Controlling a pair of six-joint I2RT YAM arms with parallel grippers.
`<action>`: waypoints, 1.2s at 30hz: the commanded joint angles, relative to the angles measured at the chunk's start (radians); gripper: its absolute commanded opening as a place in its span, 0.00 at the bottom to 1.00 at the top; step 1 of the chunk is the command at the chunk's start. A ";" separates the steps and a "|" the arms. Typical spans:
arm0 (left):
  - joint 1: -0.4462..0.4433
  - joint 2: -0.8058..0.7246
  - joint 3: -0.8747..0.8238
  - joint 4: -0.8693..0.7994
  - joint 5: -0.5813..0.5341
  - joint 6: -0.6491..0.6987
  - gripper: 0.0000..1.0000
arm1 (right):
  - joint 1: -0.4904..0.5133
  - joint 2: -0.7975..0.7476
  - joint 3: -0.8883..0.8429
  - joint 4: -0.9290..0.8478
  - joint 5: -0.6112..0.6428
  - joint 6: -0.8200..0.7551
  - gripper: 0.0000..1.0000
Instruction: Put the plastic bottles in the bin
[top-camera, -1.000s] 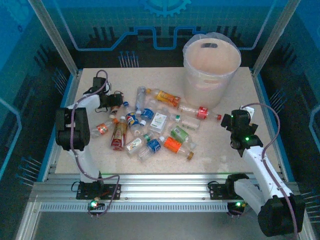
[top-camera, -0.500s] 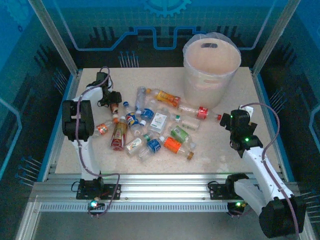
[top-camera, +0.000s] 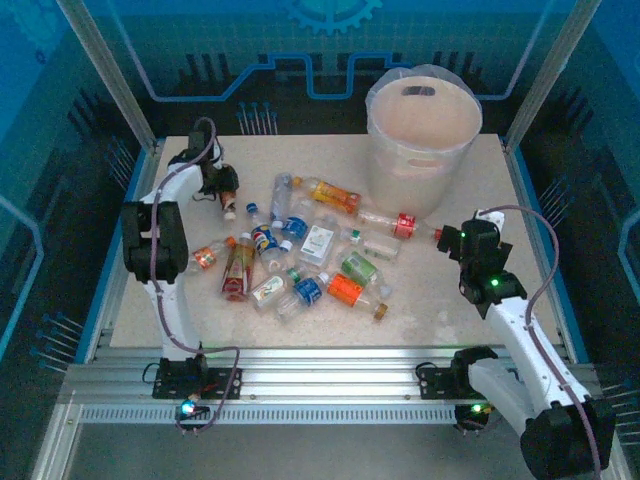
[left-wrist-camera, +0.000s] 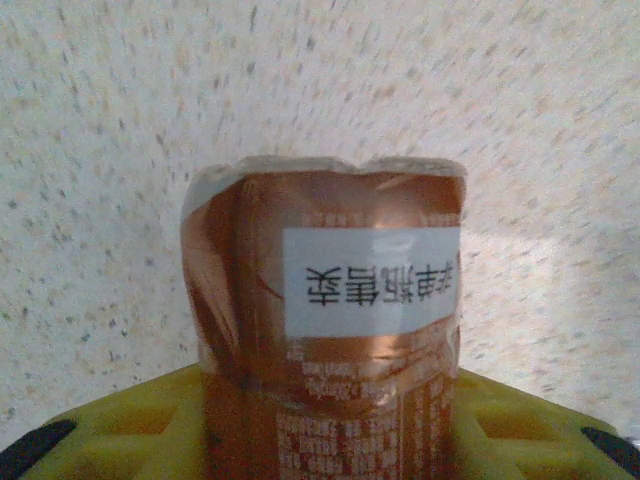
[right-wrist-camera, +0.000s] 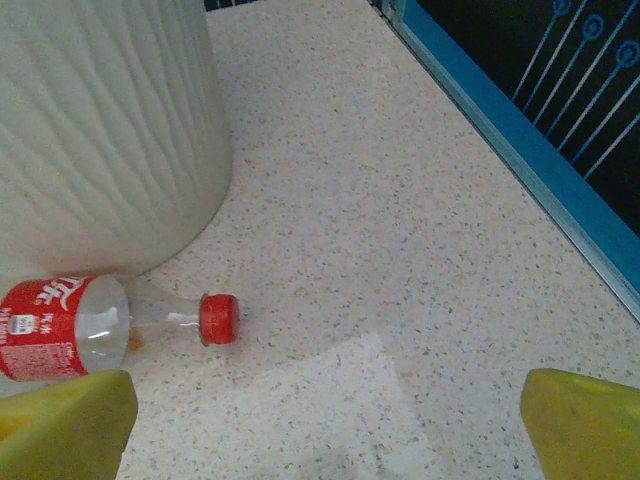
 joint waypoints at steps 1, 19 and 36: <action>-0.007 -0.130 0.053 0.033 0.062 -0.037 0.38 | 0.017 -0.033 0.055 -0.014 -0.041 -0.018 1.00; -0.258 -0.596 -0.231 0.432 0.315 -0.027 0.32 | 0.053 -0.008 0.361 -0.046 -0.636 -0.069 1.00; -0.577 -0.704 -0.472 0.792 0.399 0.252 0.32 | 0.321 0.269 0.713 -0.048 -0.776 -0.044 1.00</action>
